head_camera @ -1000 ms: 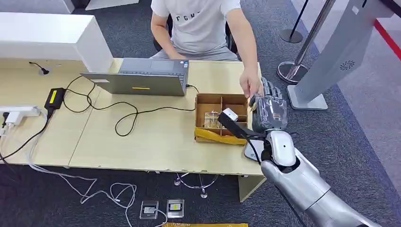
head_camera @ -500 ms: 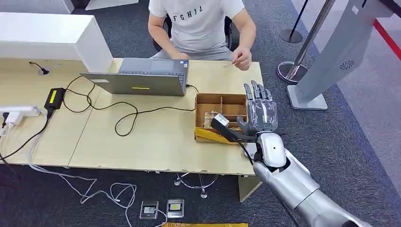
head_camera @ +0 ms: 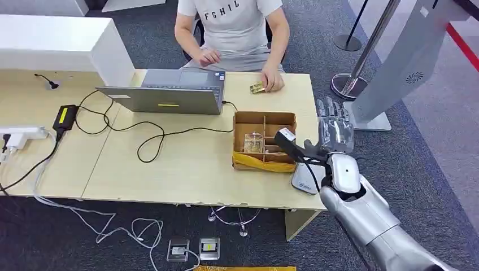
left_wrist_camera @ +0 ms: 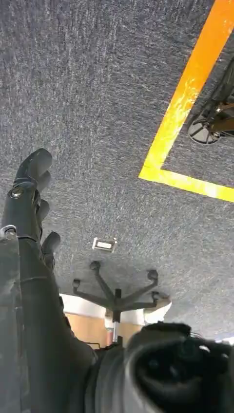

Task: Pass the card to the sensor for recognition and then transmit it.

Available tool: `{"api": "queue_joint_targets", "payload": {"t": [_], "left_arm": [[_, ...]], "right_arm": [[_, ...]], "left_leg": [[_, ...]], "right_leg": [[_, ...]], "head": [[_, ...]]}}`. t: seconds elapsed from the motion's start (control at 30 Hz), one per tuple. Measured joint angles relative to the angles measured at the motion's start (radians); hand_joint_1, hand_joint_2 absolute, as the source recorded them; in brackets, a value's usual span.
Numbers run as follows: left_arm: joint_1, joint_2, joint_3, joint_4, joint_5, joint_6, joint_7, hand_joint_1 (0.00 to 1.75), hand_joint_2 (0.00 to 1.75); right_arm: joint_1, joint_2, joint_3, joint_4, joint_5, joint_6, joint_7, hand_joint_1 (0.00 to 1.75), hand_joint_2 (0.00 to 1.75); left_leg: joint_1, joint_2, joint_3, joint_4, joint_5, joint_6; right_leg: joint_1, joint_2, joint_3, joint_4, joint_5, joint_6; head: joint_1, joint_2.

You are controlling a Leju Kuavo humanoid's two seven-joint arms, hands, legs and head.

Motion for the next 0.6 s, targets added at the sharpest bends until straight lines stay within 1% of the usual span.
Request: {"api": "queue_joint_targets", "payload": {"t": [0.07, 0.27, 0.33, 0.4, 0.5, 0.6], "left_arm": [[0.001, 0.002, 0.000, 0.000, -0.001, 0.000, 0.000, 0.00, 0.00], [0.001, 0.002, 0.000, 0.000, 0.000, 0.002, 0.000, 0.00, 0.00], [0.001, 0.002, 0.000, 0.000, 0.000, 0.002, 0.000, 0.00, 0.00], [0.001, 0.002, 0.000, 0.000, 0.002, 0.002, 0.000, 0.00, 0.00], [0.001, 0.002, 0.000, 0.000, 0.001, 0.001, 0.000, 0.00, 0.00], [0.000, 0.002, 0.000, 0.000, -0.001, -0.002, 0.000, 0.00, 0.00]], "right_arm": [[0.005, -0.017, -0.019, -0.025, -0.001, 0.010, 0.001, 0.00, 1.75], [0.024, -0.068, -0.066, -0.126, -0.039, 0.075, 0.003, 0.00, 1.75], [0.030, -0.081, -0.068, -0.159, -0.039, 0.092, 0.011, 0.00, 1.75], [0.038, -0.090, -0.068, -0.193, -0.040, 0.123, 0.021, 0.00, 1.75], [0.063, -0.106, -0.066, -0.276, -0.049, 0.162, 0.039, 0.00, 1.75], [0.086, -0.106, -0.056, -0.333, -0.052, 0.187, 0.052, 0.00, 1.75]], "left_leg": [[0.000, 0.000, 0.000, 0.000, 0.000, 0.000], [0.000, 0.001, 0.000, 0.000, -0.001, -0.001], [0.000, 0.001, 0.000, 0.000, -0.001, -0.001], [0.000, 0.002, 0.000, 0.000, -0.001, -0.001], [0.000, 0.002, 0.000, 0.000, -0.001, -0.001], [0.000, 0.002, 0.000, 0.000, -0.001, -0.002]], "right_leg": [[0.000, 0.001, 0.000, 0.000, 0.000, 0.000], [0.000, 0.001, 0.000, 0.000, 0.000, 0.000], [0.000, 0.001, 0.000, 0.000, 0.000, 0.000], [0.000, 0.002, 0.000, 0.000, 0.000, 0.000], [0.000, 0.001, 0.000, 0.000, 0.000, 0.000], [0.000, 0.002, -0.001, 0.000, 0.000, 0.000]], "head": [[0.000, 0.000], [0.000, 0.000], [0.000, 0.000], [0.000, 0.000], [0.000, 0.000], [0.000, 0.000]]}}
